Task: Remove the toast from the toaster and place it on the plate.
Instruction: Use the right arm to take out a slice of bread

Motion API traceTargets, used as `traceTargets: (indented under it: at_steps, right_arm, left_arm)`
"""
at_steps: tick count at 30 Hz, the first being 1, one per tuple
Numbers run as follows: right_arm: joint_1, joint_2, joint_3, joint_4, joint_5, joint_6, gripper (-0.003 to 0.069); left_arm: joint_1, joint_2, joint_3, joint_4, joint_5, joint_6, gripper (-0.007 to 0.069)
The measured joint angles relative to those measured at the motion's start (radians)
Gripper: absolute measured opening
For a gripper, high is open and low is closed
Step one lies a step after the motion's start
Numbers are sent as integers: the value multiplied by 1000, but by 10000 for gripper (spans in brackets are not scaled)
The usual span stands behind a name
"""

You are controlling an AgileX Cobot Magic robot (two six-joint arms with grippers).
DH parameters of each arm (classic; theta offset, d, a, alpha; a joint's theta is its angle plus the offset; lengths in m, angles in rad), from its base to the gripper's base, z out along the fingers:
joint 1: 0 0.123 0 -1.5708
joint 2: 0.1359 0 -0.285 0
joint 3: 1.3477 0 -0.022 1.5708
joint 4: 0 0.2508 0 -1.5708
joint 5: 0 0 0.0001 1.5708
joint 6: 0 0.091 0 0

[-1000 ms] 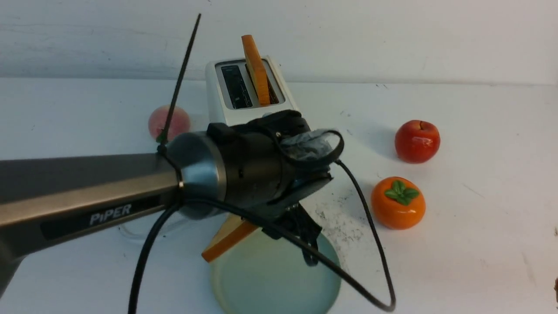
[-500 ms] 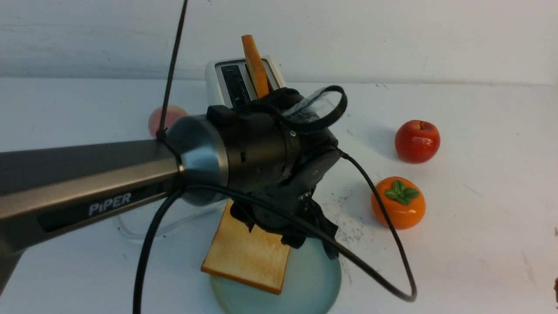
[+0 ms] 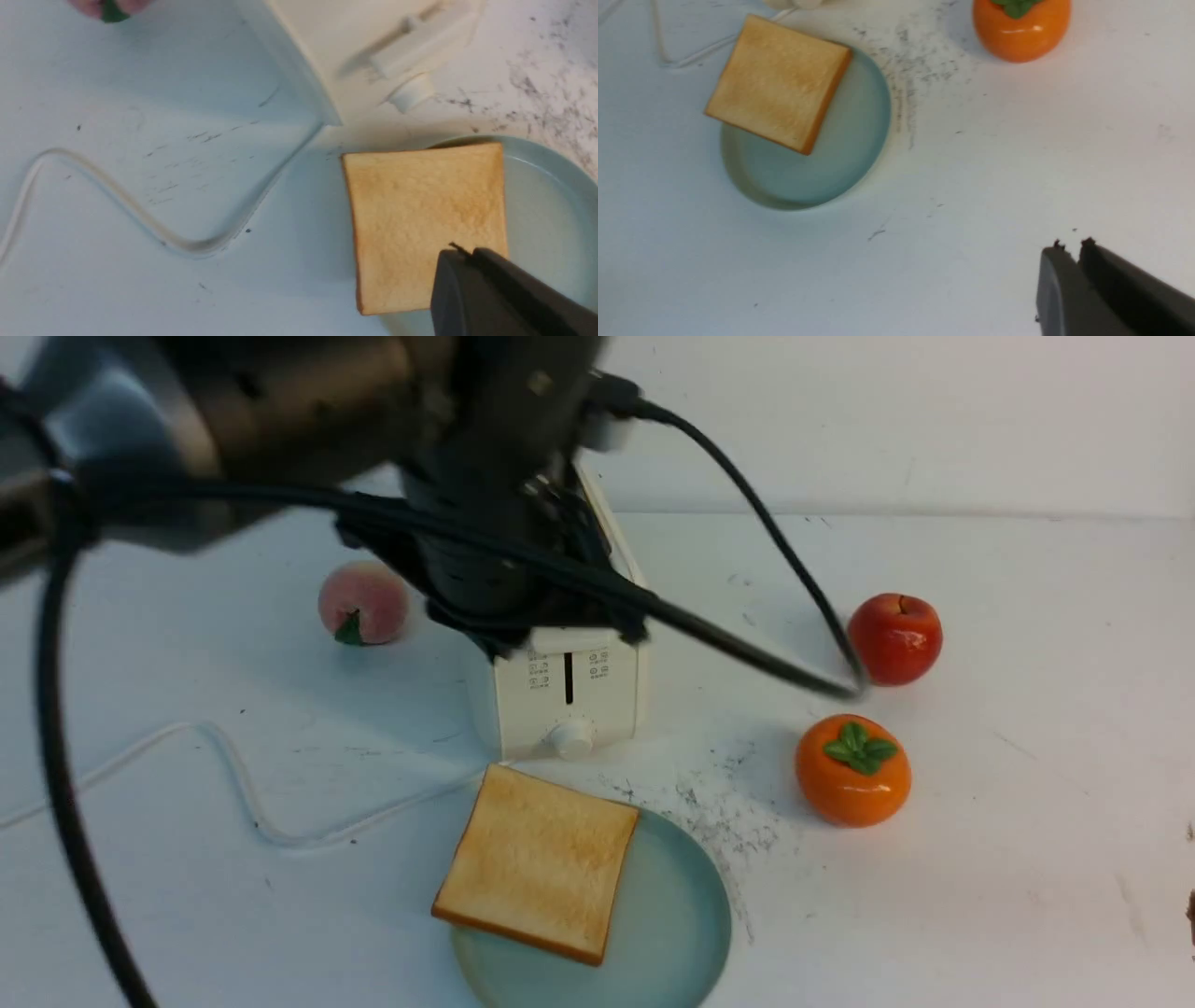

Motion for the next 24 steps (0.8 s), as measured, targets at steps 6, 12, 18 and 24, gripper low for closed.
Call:
traceTargets:
  at_steps: [6, 12, 18, 24]
  right_arm:
    - [0, 65, -3, 120, 70, -63, -15]
    - [48, 211, -30, 223, 98, -161, -6]
    - [200, 291, -111, 160, 109, -111, -6]
    - [310, 303, -138, 23, 85, -10, -2]
  left_arm:
    - [239, -16, 85, -235, 6, 28, -14]
    - [282, -9, 279, -277, -171, 25, -14]
    - [282, 61, 360, -184, -375, -89, -14]
    - [282, 184, 365, -168, -488, -119, -14]
